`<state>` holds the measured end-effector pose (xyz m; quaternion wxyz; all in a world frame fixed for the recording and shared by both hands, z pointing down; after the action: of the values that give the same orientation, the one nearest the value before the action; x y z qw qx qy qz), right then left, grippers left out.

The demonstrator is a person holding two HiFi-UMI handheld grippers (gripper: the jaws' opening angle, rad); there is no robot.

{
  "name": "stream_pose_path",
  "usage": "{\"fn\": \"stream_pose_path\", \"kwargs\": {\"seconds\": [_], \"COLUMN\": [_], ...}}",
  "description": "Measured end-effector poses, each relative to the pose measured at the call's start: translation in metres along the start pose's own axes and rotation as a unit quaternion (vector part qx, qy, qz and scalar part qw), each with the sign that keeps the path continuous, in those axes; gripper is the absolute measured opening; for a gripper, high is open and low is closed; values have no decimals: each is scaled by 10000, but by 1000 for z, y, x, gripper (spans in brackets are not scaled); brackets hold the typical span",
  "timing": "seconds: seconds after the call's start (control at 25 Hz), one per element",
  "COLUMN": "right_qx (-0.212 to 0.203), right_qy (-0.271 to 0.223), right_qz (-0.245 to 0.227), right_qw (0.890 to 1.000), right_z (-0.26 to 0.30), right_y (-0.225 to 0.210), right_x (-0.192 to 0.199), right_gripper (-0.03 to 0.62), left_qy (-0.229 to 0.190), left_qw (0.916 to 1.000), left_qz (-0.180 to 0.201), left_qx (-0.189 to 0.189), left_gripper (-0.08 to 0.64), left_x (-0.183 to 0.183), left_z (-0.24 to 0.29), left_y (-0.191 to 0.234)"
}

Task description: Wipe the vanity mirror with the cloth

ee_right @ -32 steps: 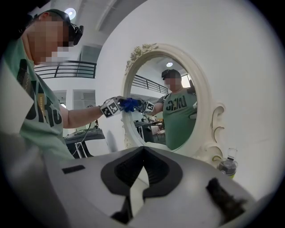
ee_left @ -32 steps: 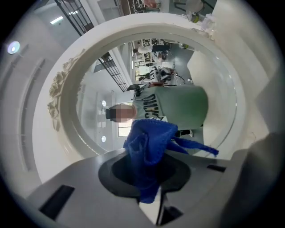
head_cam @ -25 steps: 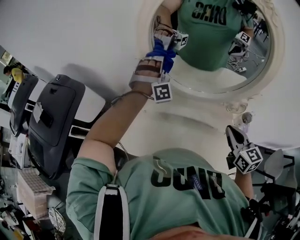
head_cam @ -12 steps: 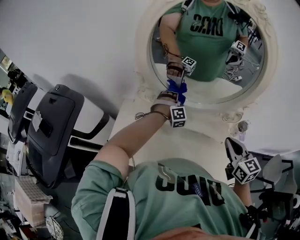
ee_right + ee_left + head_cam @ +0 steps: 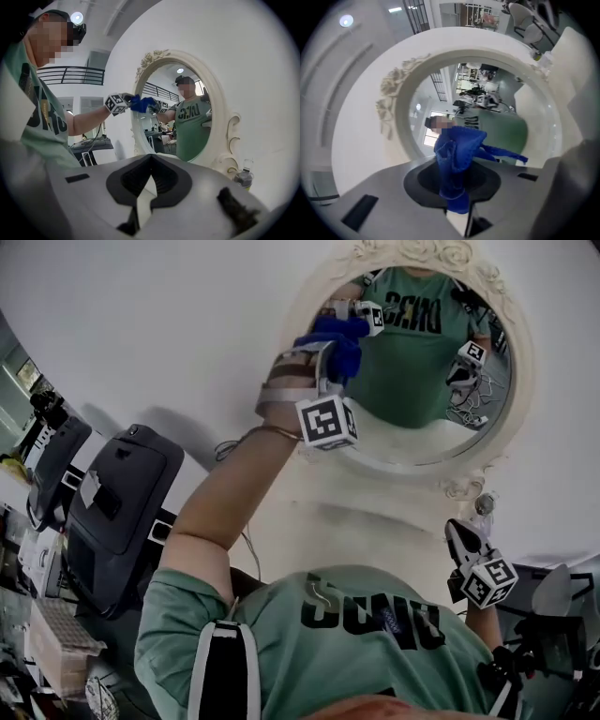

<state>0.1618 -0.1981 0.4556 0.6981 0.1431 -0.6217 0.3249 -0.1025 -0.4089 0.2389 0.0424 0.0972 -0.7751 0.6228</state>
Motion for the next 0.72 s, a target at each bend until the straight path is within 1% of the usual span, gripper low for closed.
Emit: {"fn": "stream_pose_path", "kwargs": {"seconds": [0.04,0.08,0.2,0.28,0.44,0.6,0.72], "right_qx": [-37,-67,-87,-59,-10,5,12], "right_qy": [-31,-57,-118,-150,-174,-141,-116], "right_qz": [-9,-18,-4,35,86,122,164], "right_qw": [10000,10000,9999,9999,9998,9998,9998], "right_z": [2,3,3,0,-5,-3,-3], "right_y": [2,3,4,2,1,-1,-2], "right_x": [-1,-1,-1,-1,-1,1,4], "right_gripper": [8,8,8,8,8,8,6], "left_qy": [-15,-33,-109,-117,-28,-1,-48], "left_qw": [9998,9994,9984,9976,9968,9958,9946], "left_qz": [-4,12,212,322,372,441,587], "left_qx": [-217,-348,-505,-596,-700,-802,-857], "left_gripper": [87,86,87,87,89,87,83], "left_x": [-5,-11,-27,-33,-33,-31,-32], "left_z": [7,13,25,32,42,42,38], "left_y": [25,42,64,71,76,77,73]}}
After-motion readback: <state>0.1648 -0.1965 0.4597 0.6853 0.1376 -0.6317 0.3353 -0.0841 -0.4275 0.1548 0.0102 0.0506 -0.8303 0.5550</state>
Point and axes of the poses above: the fingertips, and each gripper's own axes: z forward along the fingers, y to its left, x out of its underside, the point moved 1 cm from there along -z, backward along the fingers, and after that the axes turned 9 degrees about -x, right-handed, at the moved point
